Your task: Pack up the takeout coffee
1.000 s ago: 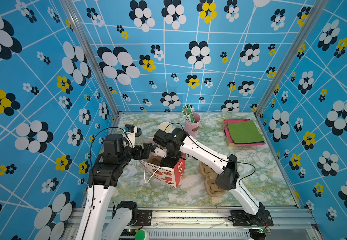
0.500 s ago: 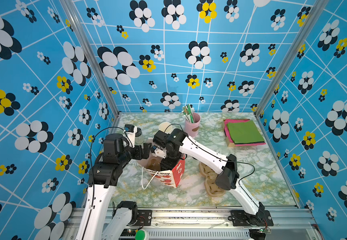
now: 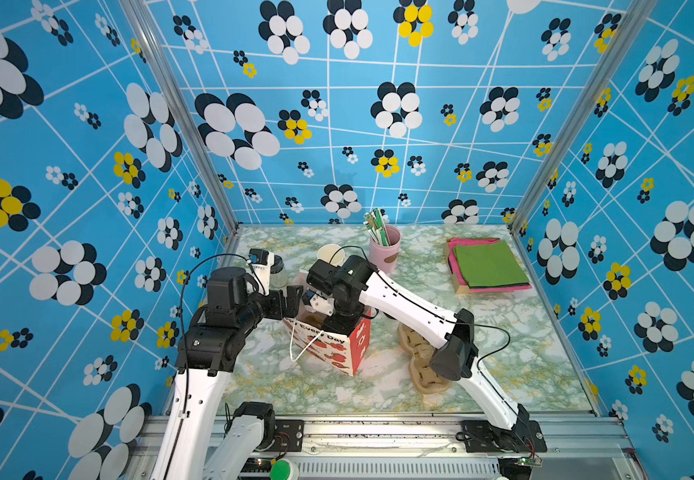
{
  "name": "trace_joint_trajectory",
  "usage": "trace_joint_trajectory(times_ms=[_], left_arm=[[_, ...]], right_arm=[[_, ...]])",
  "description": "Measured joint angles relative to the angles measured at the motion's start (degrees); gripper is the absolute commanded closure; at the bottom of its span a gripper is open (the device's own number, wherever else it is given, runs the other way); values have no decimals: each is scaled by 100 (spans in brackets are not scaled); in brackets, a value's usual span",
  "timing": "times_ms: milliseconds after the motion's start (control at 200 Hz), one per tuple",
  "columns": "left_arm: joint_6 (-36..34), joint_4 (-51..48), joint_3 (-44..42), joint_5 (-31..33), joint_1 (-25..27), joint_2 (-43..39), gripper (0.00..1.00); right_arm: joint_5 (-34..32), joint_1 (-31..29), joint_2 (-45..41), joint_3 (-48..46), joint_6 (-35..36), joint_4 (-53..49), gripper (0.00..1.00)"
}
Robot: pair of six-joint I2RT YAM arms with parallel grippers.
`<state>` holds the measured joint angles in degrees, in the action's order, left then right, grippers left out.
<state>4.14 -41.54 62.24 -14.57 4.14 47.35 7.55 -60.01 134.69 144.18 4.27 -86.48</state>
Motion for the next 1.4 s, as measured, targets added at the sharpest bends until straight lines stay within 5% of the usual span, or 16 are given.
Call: trace_joint_trajectory(times_ms=[545,1399], left_arm=[[83,-2,0,2,0,68,1],[144,227,7,4,-7,92,1]], right_arm=[[-151,-26,-42,295,153,-9,36],[-522,-35,-1285,898,238,-7,36]])
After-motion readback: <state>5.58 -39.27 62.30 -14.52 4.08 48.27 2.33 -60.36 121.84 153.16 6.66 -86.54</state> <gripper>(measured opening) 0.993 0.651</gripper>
